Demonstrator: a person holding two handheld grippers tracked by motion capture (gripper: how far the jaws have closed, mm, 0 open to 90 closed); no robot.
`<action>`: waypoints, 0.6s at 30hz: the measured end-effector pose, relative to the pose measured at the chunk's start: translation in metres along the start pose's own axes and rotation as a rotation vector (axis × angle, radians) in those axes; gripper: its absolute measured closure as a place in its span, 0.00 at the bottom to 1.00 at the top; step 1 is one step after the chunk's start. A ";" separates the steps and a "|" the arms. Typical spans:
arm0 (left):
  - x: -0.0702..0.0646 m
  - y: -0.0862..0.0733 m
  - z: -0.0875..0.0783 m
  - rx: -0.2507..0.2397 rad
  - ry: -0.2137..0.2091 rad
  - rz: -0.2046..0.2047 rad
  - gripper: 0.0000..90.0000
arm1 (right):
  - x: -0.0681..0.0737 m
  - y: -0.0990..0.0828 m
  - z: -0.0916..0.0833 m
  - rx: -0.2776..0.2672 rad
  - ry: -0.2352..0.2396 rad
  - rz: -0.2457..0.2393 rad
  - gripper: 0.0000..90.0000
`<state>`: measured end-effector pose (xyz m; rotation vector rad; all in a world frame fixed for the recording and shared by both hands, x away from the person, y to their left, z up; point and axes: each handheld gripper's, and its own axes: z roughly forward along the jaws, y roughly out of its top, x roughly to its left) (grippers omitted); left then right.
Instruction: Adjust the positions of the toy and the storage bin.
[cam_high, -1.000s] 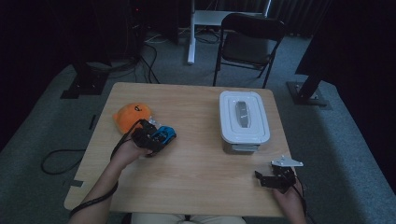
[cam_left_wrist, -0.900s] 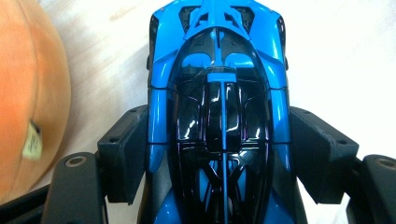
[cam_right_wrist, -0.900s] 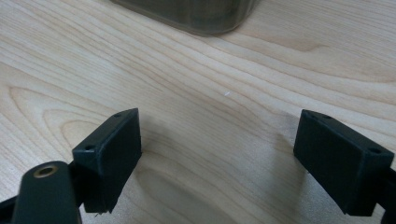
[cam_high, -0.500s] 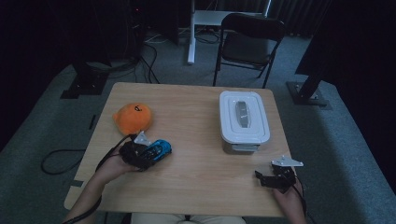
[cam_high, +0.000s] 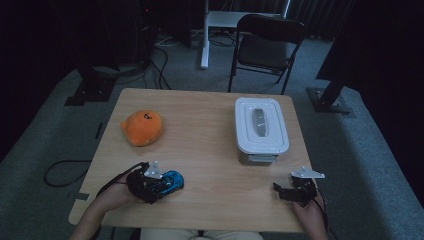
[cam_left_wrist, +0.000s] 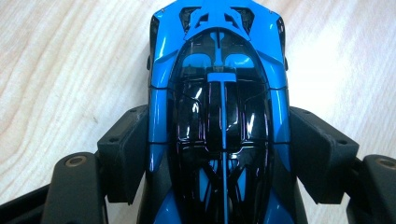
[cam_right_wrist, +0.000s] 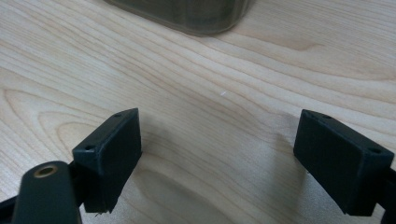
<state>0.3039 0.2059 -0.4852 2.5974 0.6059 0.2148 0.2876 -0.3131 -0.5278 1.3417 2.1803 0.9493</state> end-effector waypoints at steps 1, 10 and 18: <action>0.000 -0.002 0.000 0.001 -0.005 -0.002 0.31 | 0.000 0.000 0.000 0.000 0.000 0.000 0.16; -0.001 -0.011 0.002 -0.012 -0.035 0.002 0.31 | 0.000 0.000 0.000 0.000 -0.002 0.002 0.16; 0.000 -0.015 0.003 -0.020 -0.047 -0.006 0.31 | 0.000 0.000 0.000 0.000 -0.002 0.003 0.16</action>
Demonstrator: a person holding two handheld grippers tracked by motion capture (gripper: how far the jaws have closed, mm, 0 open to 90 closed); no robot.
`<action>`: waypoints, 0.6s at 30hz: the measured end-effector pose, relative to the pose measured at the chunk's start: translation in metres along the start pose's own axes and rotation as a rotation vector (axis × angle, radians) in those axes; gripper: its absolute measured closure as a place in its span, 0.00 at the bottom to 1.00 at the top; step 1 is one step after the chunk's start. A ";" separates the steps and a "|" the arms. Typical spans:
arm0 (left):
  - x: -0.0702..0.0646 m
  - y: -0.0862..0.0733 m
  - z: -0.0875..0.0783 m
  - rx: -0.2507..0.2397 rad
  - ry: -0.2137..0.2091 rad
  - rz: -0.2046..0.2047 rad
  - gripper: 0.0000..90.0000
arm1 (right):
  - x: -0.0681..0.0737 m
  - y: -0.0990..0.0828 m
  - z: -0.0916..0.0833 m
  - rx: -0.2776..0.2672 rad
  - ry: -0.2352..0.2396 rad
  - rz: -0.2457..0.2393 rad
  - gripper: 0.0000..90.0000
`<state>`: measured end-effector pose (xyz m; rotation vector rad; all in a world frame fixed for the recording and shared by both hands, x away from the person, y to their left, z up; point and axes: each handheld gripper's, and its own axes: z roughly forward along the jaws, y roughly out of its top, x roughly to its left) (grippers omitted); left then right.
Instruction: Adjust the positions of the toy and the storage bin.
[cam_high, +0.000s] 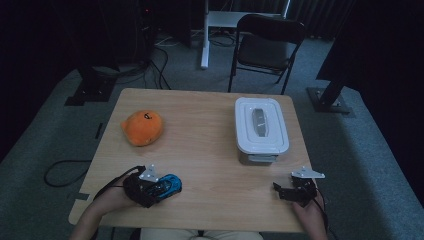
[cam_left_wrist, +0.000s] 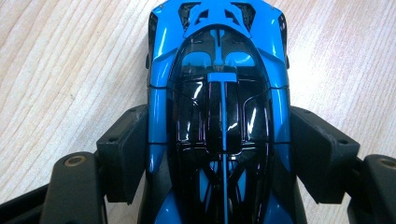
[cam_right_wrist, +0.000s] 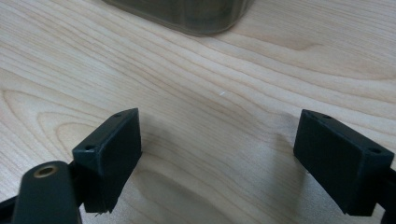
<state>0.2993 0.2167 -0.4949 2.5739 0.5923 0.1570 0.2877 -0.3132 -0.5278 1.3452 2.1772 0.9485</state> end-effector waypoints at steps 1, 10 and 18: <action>0.000 0.000 0.000 0.001 0.001 0.001 0.31 | 0.000 0.000 0.000 0.000 0.000 0.000 0.16; -0.001 0.003 -0.001 0.020 0.002 -0.039 0.30 | 0.000 0.000 0.000 0.000 0.000 0.000 0.16; 0.002 0.008 -0.007 -0.024 -0.039 -0.085 0.09 | 0.000 0.000 0.000 0.000 -0.001 0.001 0.16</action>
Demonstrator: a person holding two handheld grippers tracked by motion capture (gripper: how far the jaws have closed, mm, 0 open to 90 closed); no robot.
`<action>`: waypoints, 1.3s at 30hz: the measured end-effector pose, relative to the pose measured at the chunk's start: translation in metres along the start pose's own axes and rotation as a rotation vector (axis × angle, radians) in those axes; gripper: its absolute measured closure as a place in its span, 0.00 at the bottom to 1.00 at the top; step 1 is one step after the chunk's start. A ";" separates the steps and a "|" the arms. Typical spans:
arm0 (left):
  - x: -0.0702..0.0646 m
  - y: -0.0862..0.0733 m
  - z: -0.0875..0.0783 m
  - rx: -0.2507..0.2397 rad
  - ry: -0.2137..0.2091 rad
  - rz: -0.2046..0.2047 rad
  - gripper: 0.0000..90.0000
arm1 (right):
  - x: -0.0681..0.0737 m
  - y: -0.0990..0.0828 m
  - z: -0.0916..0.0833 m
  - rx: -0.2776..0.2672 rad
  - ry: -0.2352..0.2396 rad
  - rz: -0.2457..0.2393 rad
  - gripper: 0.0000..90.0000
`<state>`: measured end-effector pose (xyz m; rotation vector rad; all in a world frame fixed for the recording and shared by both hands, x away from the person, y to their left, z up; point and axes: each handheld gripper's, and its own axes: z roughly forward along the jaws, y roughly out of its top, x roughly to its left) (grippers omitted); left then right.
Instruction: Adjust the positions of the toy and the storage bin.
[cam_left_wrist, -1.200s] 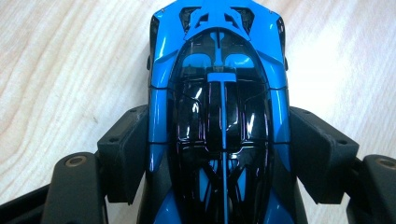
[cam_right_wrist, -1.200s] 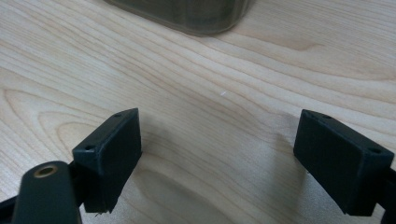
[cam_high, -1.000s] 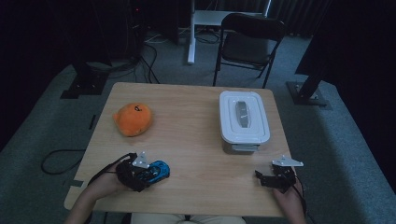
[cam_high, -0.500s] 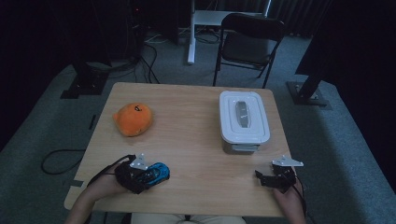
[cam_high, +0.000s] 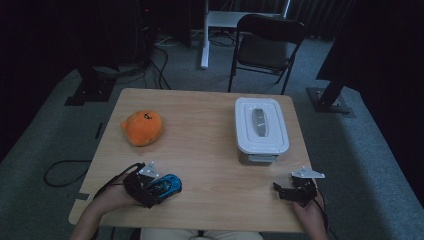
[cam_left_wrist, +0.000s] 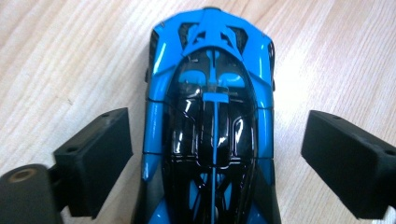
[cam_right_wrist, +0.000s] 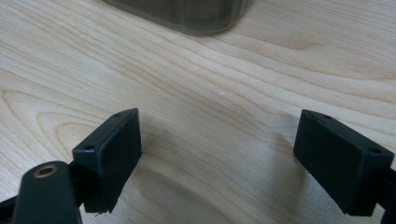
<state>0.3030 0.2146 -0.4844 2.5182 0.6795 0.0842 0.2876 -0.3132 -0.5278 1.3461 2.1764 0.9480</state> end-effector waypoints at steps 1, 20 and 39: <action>0.001 0.000 -0.001 0.001 0.001 -0.001 0.07 | 0.000 0.000 0.000 0.000 0.000 0.000 0.16; 0.048 -0.025 -0.027 -0.151 0.209 -0.212 0.03 | 0.000 0.000 0.000 0.000 -0.001 0.001 0.16; 0.103 -0.017 -0.039 -0.238 0.486 -0.368 0.38 | 0.000 0.000 0.000 0.001 -0.006 0.007 0.16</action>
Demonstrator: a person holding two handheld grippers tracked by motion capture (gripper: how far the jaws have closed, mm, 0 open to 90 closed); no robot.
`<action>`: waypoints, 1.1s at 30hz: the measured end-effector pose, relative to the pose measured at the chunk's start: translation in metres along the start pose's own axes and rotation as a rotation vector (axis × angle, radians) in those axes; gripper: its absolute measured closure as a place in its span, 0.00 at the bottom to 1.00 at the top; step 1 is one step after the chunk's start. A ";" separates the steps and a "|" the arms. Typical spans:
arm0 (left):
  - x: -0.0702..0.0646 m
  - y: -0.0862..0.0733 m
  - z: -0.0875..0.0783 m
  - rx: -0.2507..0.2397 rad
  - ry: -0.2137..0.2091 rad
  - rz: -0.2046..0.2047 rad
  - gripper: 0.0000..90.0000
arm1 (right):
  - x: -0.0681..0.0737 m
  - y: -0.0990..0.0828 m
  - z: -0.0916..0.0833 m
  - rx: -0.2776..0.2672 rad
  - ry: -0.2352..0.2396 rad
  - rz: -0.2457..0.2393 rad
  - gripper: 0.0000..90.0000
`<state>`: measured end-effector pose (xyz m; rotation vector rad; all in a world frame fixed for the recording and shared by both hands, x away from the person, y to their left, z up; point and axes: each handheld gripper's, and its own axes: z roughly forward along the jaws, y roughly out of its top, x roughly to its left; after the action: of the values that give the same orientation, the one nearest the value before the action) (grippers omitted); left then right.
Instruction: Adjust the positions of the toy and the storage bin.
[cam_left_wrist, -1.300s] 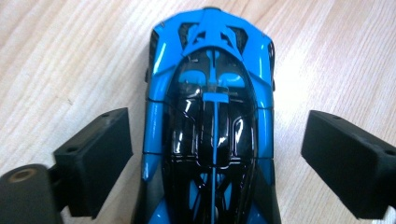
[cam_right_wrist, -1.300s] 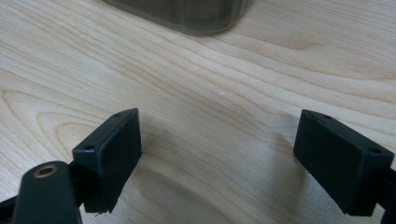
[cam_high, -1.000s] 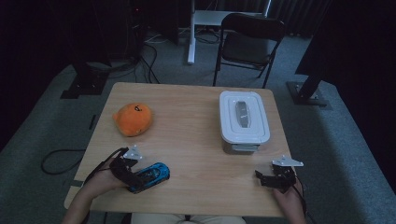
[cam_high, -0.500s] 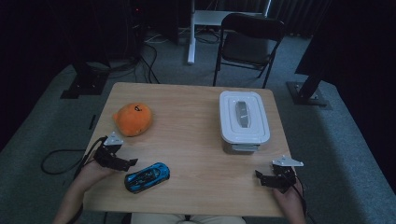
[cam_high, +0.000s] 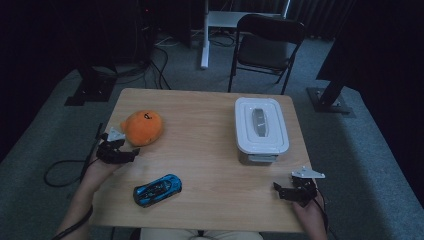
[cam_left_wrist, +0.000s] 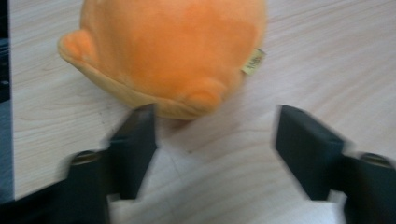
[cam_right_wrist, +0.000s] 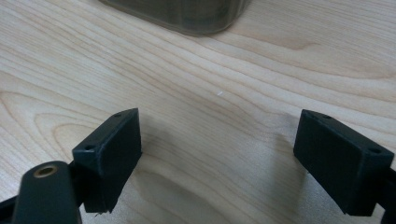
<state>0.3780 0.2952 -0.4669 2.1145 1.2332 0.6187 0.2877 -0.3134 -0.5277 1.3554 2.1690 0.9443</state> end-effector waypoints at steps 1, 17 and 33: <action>0.000 0.001 0.003 -0.001 0.014 0.001 0.41 | 0.000 0.000 0.000 0.000 0.000 0.000 0.16; -0.007 0.007 0.029 0.067 0.159 -0.042 0.71 | 0.000 0.000 0.000 -0.001 -0.004 0.003 0.16; -0.043 0.008 0.010 0.005 -0.100 -0.100 0.91 | 0.000 0.000 0.000 -0.001 -0.005 0.005 0.16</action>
<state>0.3693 0.2513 -0.4727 2.0478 1.2766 0.4607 0.2879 -0.3138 -0.5278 1.3622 2.1619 0.9425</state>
